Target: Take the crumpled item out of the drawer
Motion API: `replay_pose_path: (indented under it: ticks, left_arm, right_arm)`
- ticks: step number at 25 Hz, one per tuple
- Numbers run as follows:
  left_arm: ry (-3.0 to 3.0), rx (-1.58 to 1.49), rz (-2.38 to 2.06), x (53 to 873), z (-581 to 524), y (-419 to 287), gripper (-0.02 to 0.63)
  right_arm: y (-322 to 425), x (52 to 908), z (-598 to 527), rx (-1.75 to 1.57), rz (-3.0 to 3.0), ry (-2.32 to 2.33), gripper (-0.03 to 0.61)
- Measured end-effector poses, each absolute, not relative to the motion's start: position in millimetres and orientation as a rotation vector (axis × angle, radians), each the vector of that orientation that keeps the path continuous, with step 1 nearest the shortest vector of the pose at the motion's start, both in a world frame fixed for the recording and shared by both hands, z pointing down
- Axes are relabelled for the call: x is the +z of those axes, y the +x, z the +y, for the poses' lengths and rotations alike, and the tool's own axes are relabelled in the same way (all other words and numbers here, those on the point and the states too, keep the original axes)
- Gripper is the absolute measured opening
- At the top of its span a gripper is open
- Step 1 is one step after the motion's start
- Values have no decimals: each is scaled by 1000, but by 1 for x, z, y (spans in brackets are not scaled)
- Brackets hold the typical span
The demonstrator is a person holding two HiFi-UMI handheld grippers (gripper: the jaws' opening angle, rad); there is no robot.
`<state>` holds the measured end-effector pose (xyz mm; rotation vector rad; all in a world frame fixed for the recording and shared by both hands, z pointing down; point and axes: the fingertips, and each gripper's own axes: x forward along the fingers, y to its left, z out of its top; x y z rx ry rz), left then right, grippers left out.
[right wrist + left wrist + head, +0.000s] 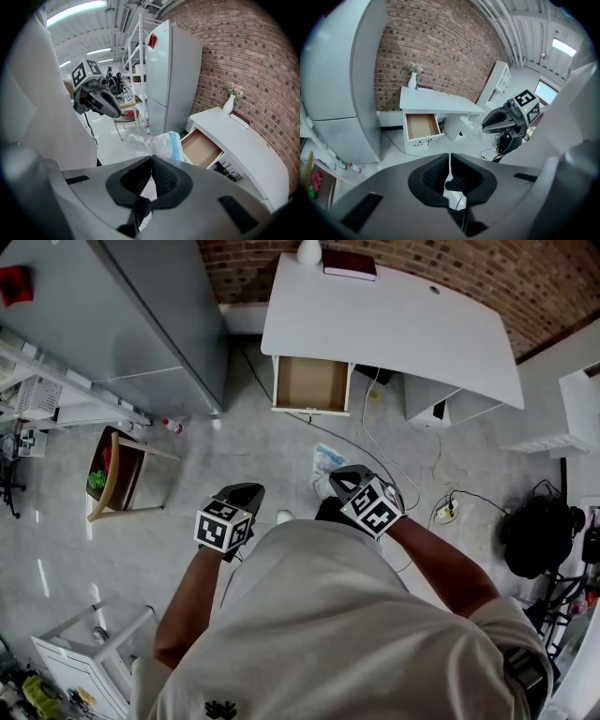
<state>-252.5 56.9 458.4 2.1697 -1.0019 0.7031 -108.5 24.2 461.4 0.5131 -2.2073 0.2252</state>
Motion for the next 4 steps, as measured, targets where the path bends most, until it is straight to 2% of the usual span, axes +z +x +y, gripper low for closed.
replay_pose_path:
  ticks: [4]
  left_arm:
    - [2163, 705, -1013, 459, 33, -242, 31]
  right_arm:
    - [-99, 462, 1, 229, -2213, 510, 29]
